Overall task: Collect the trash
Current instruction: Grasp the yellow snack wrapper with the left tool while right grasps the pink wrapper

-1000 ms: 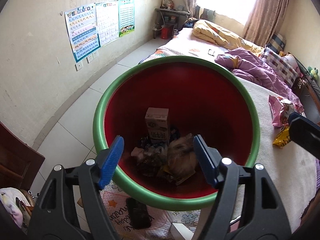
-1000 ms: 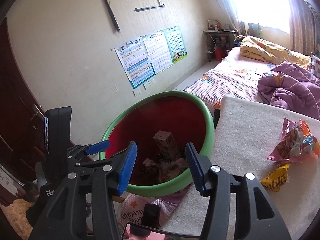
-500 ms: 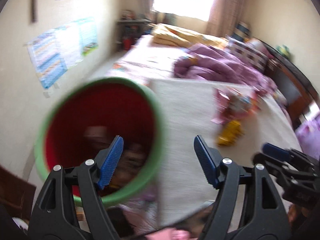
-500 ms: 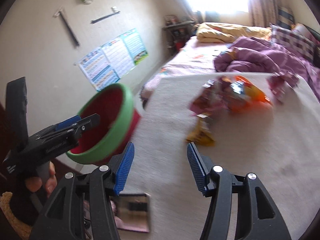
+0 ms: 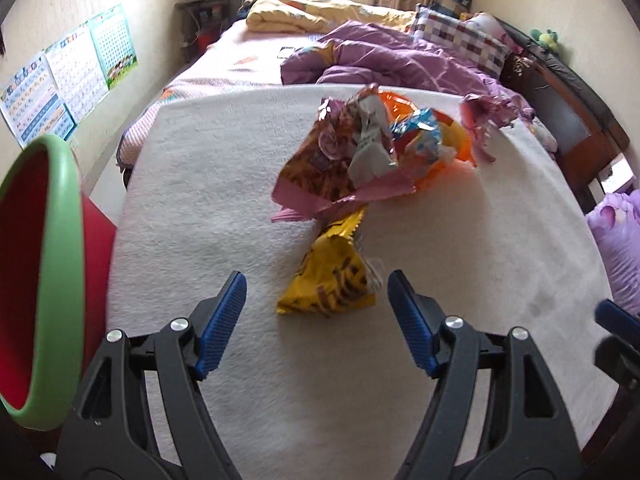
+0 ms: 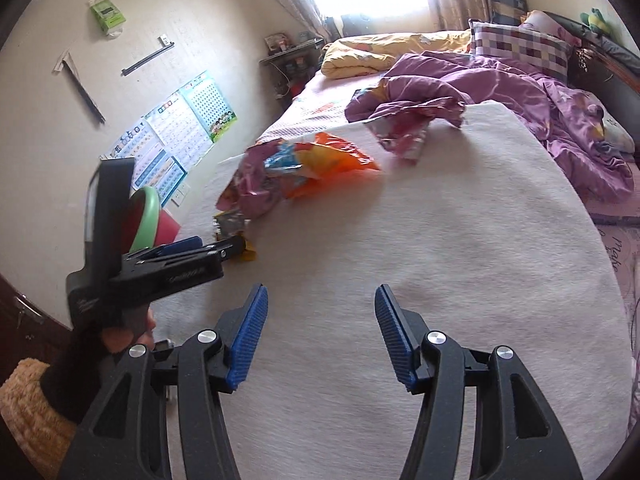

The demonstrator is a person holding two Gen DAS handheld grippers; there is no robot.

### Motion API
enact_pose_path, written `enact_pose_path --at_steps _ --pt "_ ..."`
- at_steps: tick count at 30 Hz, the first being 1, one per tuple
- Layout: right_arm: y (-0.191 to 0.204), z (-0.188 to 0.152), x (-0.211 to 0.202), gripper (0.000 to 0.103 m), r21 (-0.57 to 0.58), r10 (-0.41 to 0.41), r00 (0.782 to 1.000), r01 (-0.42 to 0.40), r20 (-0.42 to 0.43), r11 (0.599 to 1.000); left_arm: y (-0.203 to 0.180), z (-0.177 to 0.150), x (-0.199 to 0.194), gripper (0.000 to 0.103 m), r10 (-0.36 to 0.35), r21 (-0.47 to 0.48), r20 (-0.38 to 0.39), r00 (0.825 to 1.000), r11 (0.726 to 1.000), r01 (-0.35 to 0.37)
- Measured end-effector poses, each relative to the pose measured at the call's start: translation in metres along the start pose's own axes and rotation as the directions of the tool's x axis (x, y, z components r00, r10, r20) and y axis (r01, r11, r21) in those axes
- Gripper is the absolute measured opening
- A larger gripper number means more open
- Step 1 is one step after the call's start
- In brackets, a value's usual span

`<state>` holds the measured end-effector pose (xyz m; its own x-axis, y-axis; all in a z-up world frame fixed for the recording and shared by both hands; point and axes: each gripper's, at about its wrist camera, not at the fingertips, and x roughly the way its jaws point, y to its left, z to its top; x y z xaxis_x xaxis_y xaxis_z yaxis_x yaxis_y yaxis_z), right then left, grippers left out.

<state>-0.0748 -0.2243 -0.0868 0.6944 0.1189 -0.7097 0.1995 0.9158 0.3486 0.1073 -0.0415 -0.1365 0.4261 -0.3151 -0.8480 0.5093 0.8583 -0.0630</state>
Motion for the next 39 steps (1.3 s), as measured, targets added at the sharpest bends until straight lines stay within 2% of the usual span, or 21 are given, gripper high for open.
enact_pose_path --at_steps 2,6,8,10,11,17,21,24,27,29,33,37,38,39 --pt "-0.012 0.002 -0.003 0.054 0.000 0.005 1.000 -0.005 -0.003 1.000 -0.006 0.001 0.009 0.070 -0.007 -0.010 -0.023 1.000 1.000 0.007" --pt "-0.028 0.008 0.000 0.055 -0.005 0.034 0.999 -0.034 -0.015 0.999 -0.016 -0.005 0.010 0.081 0.000 -0.022 -0.015 1.000 1.000 0.000" --pt "-0.030 0.009 0.002 0.055 -0.017 0.052 0.998 -0.053 -0.022 0.998 -0.022 -0.008 0.007 0.086 0.019 -0.037 0.009 1.000 0.999 -0.019" --pt "-0.030 0.011 0.004 0.055 -0.028 0.073 0.997 -0.074 -0.031 0.997 -0.026 -0.014 0.001 0.091 0.081 -0.058 0.065 0.995 0.995 -0.077" --pt "-0.030 0.012 0.005 0.055 -0.035 0.085 0.996 -0.086 -0.036 0.996 -0.027 -0.016 0.000 0.092 0.098 -0.072 0.093 0.991 0.993 -0.092" --pt "-0.030 0.017 0.014 0.055 -0.055 0.124 0.990 -0.127 -0.062 0.990 -0.031 -0.011 -0.001 0.092 0.129 -0.102 0.132 0.983 0.988 -0.116" --pt "-0.036 0.017 0.014 0.055 -0.047 0.129 0.989 -0.132 -0.067 0.990 -0.031 -0.009 0.011 0.092 0.171 -0.131 0.060 0.983 0.978 -0.162" --pt "-0.042 0.018 0.014 0.055 -0.036 0.126 0.990 -0.128 -0.064 0.991 -0.031 -0.009 0.015 0.092 0.179 -0.141 0.040 0.983 0.975 -0.172" --pt "-0.046 0.018 0.015 0.055 -0.028 0.127 0.990 -0.129 -0.066 0.991 -0.030 -0.007 0.018 0.097 0.169 -0.148 0.018 0.985 0.975 -0.164" --pt "-0.048 0.018 0.015 0.055 -0.026 0.131 0.989 -0.133 -0.070 0.991 -0.030 -0.006 0.018 0.098 0.172 -0.155 0.018 0.985 0.974 -0.167" --pt "-0.048 0.017 0.018 0.055 -0.025 0.138 0.987 -0.140 -0.079 0.990 -0.022 -0.012 0.013 0.098 0.134 -0.220 0.078 0.988 0.969 -0.114" --pt "-0.046 0.018 0.021 0.055 -0.024 0.144 0.986 -0.146 -0.085 0.989 -0.022 -0.013 0.012 0.097 0.132 -0.211 0.085 0.988 0.971 -0.112" --pt "-0.046 0.019 0.022 0.055 -0.025 0.146 0.986 -0.148 -0.085 0.989 -0.022 -0.013 0.012 0.089 0.141 -0.209 0.081 0.987 0.970 -0.122" --pt "-0.047 0.019 0.023 0.055 -0.025 0.146 0.986 -0.149 -0.085 0.989 -0.022 -0.013 0.009 0.073 0.166 -0.211 0.083 0.983 0.967 -0.146"
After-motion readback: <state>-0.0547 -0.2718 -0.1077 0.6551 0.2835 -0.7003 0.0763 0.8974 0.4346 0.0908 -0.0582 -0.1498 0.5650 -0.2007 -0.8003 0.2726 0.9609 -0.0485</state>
